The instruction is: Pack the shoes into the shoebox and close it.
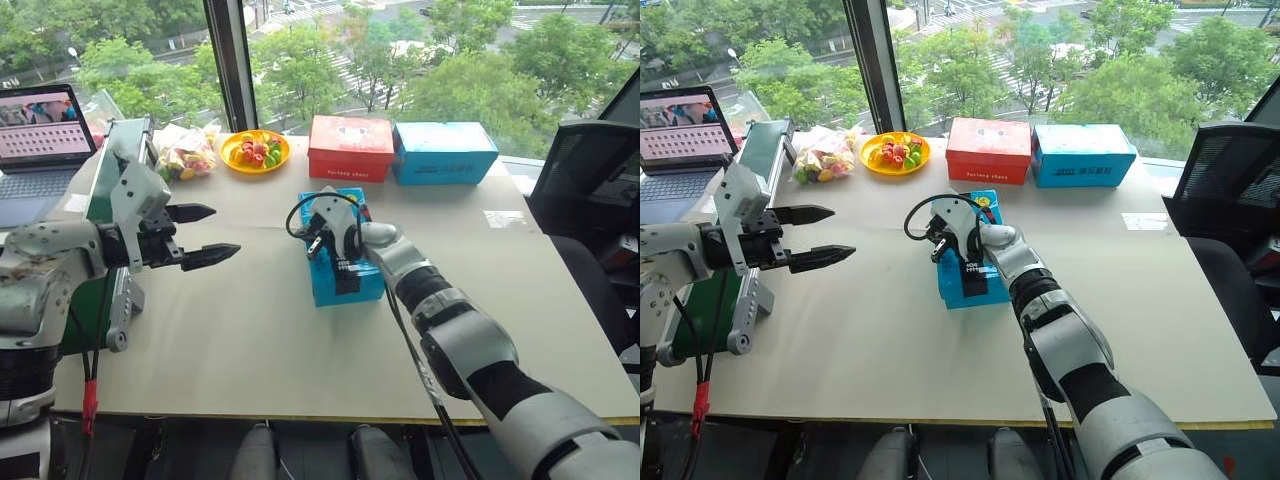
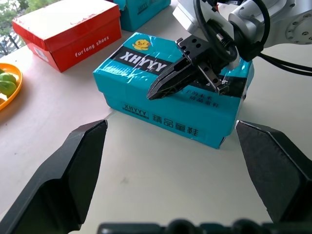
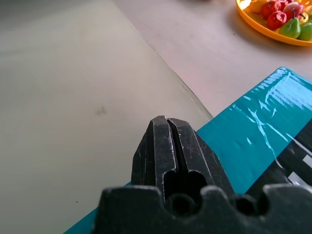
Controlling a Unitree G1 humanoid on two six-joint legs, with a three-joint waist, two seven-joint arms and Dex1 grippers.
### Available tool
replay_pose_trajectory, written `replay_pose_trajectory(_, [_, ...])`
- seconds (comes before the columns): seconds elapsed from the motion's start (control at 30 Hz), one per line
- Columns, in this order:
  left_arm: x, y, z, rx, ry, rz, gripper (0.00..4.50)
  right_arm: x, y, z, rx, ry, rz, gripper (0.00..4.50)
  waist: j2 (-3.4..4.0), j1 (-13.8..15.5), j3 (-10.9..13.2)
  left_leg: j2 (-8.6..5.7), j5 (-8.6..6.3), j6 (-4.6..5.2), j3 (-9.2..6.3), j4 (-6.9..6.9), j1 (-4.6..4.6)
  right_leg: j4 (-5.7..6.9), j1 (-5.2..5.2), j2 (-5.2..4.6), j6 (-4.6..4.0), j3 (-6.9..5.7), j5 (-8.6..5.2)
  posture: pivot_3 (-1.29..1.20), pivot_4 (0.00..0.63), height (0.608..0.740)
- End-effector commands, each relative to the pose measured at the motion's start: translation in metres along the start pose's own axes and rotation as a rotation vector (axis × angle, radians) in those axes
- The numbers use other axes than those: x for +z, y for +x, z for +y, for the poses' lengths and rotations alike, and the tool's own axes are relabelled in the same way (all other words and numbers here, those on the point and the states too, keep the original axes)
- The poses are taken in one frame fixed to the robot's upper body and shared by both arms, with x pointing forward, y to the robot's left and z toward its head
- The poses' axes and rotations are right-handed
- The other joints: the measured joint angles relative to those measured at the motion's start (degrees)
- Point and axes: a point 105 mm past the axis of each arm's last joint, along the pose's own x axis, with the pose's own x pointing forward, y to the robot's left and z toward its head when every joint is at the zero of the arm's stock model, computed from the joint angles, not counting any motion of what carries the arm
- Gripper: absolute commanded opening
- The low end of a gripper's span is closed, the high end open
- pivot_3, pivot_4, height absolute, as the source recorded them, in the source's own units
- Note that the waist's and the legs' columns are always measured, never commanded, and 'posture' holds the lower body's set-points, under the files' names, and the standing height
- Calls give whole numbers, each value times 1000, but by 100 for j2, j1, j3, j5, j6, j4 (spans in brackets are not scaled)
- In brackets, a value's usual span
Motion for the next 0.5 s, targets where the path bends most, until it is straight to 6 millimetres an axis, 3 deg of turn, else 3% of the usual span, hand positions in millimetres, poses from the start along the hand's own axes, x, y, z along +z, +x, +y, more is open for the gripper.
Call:
replay_pose_trajectory(0.03, [9,-5,-1,20,22,-28,4500,-17,-6,-3,-11,82,-4,80,0,7,0,0,0,0,-2,0,1,1,1,0,0,-3,0,0,150,739])
replay_pose_trajectory(0.13, [8,-1,-3,7,13,-33,4500,8,-10,-10,-1,170,-129,80,0,13,0,-1,2,-2,-6,3,2,2,5,0,0,-7,0,0,150,739])
replay_pose_trajectory(0.2, [7,2,-4,-1,5,-37,4500,28,-21,-18,23,170,-209,594,1,0,1,-1,2,-2,-7,3,2,2,3,0,-1,-7,0,0,150,739])
replay_pose_trajectory(0.27, [3,5,-5,-12,-4,-37,4500,55,-46,-27,54,119,-292,1124,2,3,2,0,2,-2,-7,-1,-2,2,-2,0,-1,-7,0,0,150,739])
replay_pose_trajectory(0.33, [-3,8,-3,-7,-11,-35,4500,76,-85,-27,77,41,-300,1780,12,51,11,-1,2,-2,-9,-2,-17,1,-11,0,-1,-9,0,0,150,739])
replay_pose_trajectory(0.4, [-7,9,-2,5,-8,-32,4500,84,-108,-20,92,25,-287,2476,19,121,16,-7,1,-2,-15,2,-51,4,-39,-6,0,-10,0,0,150,739])
replay_pose_trajectory(0.5, [-11,10,-2,27,-1,-48,4500,70,-141,-17,77,-32,-171,3525,16,121,13,-4,1,-2,-14,-1,-74,12,-72,-5,-1,-12,0,0,150,739])
